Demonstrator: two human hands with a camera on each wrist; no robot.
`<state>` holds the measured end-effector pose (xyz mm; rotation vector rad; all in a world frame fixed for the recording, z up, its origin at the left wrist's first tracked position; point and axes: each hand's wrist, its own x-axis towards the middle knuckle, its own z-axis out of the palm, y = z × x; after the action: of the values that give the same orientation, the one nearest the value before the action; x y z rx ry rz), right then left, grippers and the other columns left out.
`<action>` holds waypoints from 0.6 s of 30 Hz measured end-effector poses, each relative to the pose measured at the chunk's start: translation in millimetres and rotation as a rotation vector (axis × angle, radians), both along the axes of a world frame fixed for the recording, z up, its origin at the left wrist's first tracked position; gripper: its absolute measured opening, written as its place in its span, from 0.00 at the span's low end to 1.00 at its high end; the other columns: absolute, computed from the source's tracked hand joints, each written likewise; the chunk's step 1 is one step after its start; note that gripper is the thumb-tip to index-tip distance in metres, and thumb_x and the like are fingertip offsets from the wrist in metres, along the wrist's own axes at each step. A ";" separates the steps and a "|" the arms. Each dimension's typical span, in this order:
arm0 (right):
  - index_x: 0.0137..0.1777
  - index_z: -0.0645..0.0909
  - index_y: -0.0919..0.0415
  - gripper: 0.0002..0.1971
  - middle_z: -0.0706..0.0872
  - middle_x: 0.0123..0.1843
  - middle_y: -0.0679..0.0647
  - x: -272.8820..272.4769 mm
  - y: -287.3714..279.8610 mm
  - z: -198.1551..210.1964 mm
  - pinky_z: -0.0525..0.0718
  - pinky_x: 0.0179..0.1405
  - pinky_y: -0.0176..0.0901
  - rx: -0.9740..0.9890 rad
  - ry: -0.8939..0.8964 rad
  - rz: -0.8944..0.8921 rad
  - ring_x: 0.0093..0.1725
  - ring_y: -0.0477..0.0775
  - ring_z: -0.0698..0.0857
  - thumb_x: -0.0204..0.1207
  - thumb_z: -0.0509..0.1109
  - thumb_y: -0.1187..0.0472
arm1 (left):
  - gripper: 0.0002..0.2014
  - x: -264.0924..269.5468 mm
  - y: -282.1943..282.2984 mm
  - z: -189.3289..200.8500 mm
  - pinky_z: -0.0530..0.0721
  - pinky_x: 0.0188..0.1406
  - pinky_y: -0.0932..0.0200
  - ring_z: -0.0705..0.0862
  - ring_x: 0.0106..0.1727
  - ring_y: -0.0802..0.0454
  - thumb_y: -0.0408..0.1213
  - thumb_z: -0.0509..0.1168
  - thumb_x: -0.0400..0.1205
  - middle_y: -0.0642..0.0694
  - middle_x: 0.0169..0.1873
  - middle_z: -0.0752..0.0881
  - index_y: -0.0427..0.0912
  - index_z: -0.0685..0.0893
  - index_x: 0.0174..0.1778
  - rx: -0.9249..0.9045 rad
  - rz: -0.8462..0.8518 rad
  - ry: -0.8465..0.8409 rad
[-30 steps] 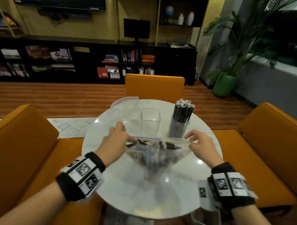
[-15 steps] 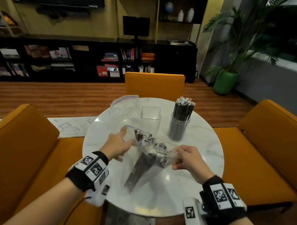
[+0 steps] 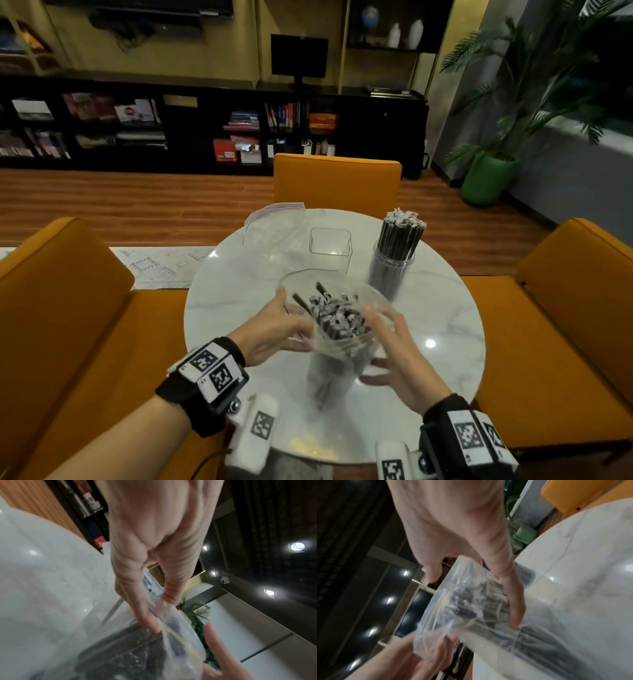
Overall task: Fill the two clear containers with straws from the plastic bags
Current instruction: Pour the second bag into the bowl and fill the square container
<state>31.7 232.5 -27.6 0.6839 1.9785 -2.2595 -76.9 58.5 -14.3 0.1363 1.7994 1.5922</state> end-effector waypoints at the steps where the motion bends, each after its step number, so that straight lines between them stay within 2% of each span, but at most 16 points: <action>1: 0.70 0.61 0.38 0.29 0.83 0.61 0.52 0.6 -8.2 -1.9 0.91 0.45 0.59 -0.009 -0.027 0.090 0.56 0.66 0.87 0.75 0.74 0.48 | 0.57 4.8 3.4 -5.6 0.90 0.36 0.55 0.87 0.45 0.47 0.18 0.69 0.74 0.40 0.64 0.78 0.48 0.32 0.84 -0.009 -0.050 -0.004; 2: 0.70 0.60 0.38 0.33 0.84 0.62 0.55 -0.7 -14.1 -7.7 0.92 0.42 0.58 0.001 -0.033 0.113 0.55 0.67 0.89 0.73 0.78 0.53 | 0.59 8.7 6.5 -10.9 0.89 0.35 0.55 0.88 0.48 0.45 0.18 0.71 0.73 0.40 0.68 0.77 0.50 0.32 0.83 -0.027 -0.084 0.004; 3: 0.70 0.61 0.42 0.36 0.86 0.62 0.58 -3.7 -16.4 -14.7 0.92 0.41 0.58 0.027 -0.018 0.084 0.54 0.66 0.90 0.71 0.80 0.62 | 0.60 11.0 8.0 -16.6 0.89 0.33 0.56 0.87 0.49 0.44 0.18 0.72 0.72 0.38 0.72 0.73 0.53 0.32 0.83 -0.053 -0.096 0.014; 5: 0.71 0.68 0.53 0.34 0.88 0.57 0.64 -10.8 -9.2 -24.8 0.91 0.43 0.58 0.120 -0.001 -0.059 0.52 0.66 0.91 0.68 0.76 0.74 | 0.60 11.9 4.5 -23.2 0.89 0.30 0.58 0.86 0.50 0.42 0.17 0.71 0.71 0.37 0.78 0.63 0.56 0.36 0.84 -0.101 -0.069 0.004; 7: 0.70 0.73 0.61 0.29 0.88 0.53 0.68 -13.9 8.2 -25.8 0.90 0.46 0.58 0.204 0.007 -0.201 0.51 0.68 0.90 0.69 0.72 0.78 | 0.56 6.5 -8.4 -24.1 0.89 0.33 0.60 0.81 0.56 0.43 0.22 0.75 0.70 0.39 0.78 0.57 0.52 0.46 0.85 -0.213 -0.056 0.052; 9: 0.66 0.77 0.66 0.19 0.89 0.51 0.69 -11.5 25.9 -22.9 0.87 0.42 0.52 0.236 0.066 -0.302 0.50 0.68 0.90 0.75 0.71 0.73 | 0.43 -3.4 -24.7 -23.9 0.85 0.49 0.60 0.73 0.65 0.45 0.31 0.78 0.69 0.43 0.75 0.55 0.47 0.65 0.78 -0.363 -0.080 0.220; 10: 0.65 0.79 0.67 0.16 0.89 0.51 0.68 -9.1 29.2 -19.4 0.86 0.41 0.47 0.242 0.107 -0.317 0.50 0.66 0.90 0.78 0.71 0.68 | 0.36 -7.5 -30.4 -22.7 0.80 0.57 0.61 0.70 0.69 0.45 0.33 0.78 0.68 0.44 0.76 0.54 0.46 0.72 0.72 -0.372 -0.084 0.274; 11: 0.65 0.80 0.66 0.17 0.89 0.54 0.65 -7.3 27.9 -17.0 0.85 0.41 0.45 0.236 0.130 -0.294 0.51 0.63 0.89 0.79 0.71 0.61 | 0.32 -11.1 -33.6 -21.8 0.78 0.59 0.62 0.70 0.71 0.45 0.31 0.79 0.67 0.44 0.78 0.56 0.45 0.76 0.67 -0.327 -0.082 0.280; 12: 0.69 0.78 0.61 0.23 0.86 0.60 0.60 -5.7 22.9 -16.6 0.86 0.45 0.46 0.218 0.129 -0.227 0.55 0.59 0.88 0.78 0.72 0.52 | 0.30 -12.9 -33.6 -21.0 0.81 0.54 0.65 0.75 0.68 0.45 0.28 0.78 0.67 0.41 0.78 0.64 0.42 0.79 0.65 -0.248 -0.078 0.257; 13: 0.74 0.72 0.53 0.32 0.80 0.68 0.54 -4.6 15.9 -17.5 0.87 0.53 0.51 0.233 0.112 -0.123 0.61 0.55 0.84 0.73 0.73 0.42 | 0.28 -12.0 -30.8 -19.6 0.84 0.44 0.68 0.81 0.60 0.47 0.24 0.77 0.68 0.37 0.74 0.73 0.39 0.80 0.64 -0.168 -0.081 0.224; 14: 0.78 0.65 0.44 0.41 0.72 0.74 0.49 -6.2 6.7 -18.0 0.84 0.61 0.58 0.321 0.088 -0.011 0.68 0.53 0.79 0.67 0.76 0.35 | 0.27 -9.3 -25.1 -17.2 0.87 0.38 0.66 0.85 0.54 0.48 0.21 0.76 0.69 0.36 0.68 0.80 0.36 0.80 0.64 -0.106 -0.079 0.206; 15: 0.81 0.59 0.38 0.49 0.66 0.76 0.45 -9.2 -4.1 -20.3 0.79 0.70 0.59 0.456 0.075 0.084 0.72 0.52 0.73 0.61 0.79 0.34 | 0.27 -6.4 -18.1 -17.0 0.89 0.38 0.60 0.87 0.50 0.49 0.20 0.76 0.69 0.36 0.64 0.83 0.35 0.80 0.64 -0.067 -0.074 0.203; 16: 0.82 0.55 0.38 0.54 0.63 0.75 0.44 -11.7 -14.9 -23.9 0.74 0.74 0.53 0.589 0.084 0.150 0.72 0.49 0.70 0.60 0.82 0.38 | 0.28 -3.0 -9.5 -18.6 0.90 0.42 0.53 0.89 0.49 0.48 0.20 0.76 0.69 0.37 0.62 0.83 0.36 0.80 0.65 -0.044 -0.071 0.216; 17: 0.83 0.55 0.40 0.53 0.65 0.73 0.46 -14.7 -23.2 -28.4 0.72 0.74 0.47 0.702 0.115 0.173 0.70 0.47 0.70 0.61 0.83 0.44 | 0.30 0.7 -1.7 -19.9 0.90 0.46 0.49 0.89 0.50 0.47 0.22 0.77 0.68 0.39 0.62 0.82 0.38 0.79 0.67 -0.044 -0.079 0.250; 18: 0.81 0.60 0.42 0.47 0.70 0.70 0.47 -18.2 -27.9 -29.0 0.74 0.70 0.44 0.744 0.154 0.154 0.67 0.47 0.74 0.63 0.82 0.51 | 0.33 2.1 3.0 -20.9 0.90 0.48 0.51 0.88 0.52 0.47 0.24 0.79 0.68 0.41 0.62 0.80 0.41 0.77 0.69 -0.058 -0.092 0.295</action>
<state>13.4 204.6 -56.6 0.3666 2.8452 -1.4895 -74.8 61.5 -35.3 0.4408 2.0283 1.5150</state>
